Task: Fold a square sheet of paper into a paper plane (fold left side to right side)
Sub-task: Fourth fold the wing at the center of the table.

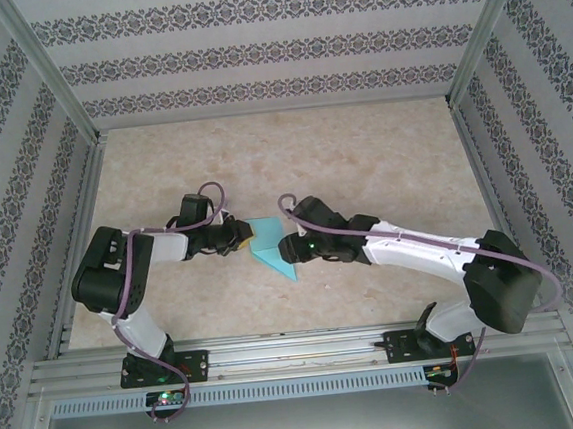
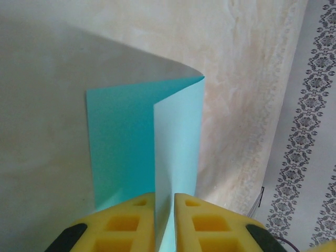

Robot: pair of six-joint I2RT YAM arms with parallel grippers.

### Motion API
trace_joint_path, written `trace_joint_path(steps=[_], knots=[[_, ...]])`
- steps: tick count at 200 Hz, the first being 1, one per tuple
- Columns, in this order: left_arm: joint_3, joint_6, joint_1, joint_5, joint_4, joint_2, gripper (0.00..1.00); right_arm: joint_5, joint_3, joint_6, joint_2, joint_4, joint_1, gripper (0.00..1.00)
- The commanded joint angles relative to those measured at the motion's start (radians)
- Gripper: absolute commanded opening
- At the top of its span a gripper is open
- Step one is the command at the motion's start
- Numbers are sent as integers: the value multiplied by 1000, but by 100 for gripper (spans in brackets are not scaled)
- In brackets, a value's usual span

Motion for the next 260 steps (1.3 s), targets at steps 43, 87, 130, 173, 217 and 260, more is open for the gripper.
trace_joint_path(steps=[43,87,130,173,217,260], knots=[[28,-27,-16,19,31,-34,16,358,179,107,214,-259,224,47],[41,-36,-29,23,28,-41,16,422,271,110,371,-304,277,47],[50,-34,-33,18,14,-56,16,460,305,111,442,-307,283,46],[57,-35,-36,17,4,-62,16,496,307,115,466,-307,278,44],[58,-36,-37,15,6,-62,16,508,303,119,481,-296,270,39],[57,-38,-39,13,6,-62,16,511,305,119,493,-298,266,31]])
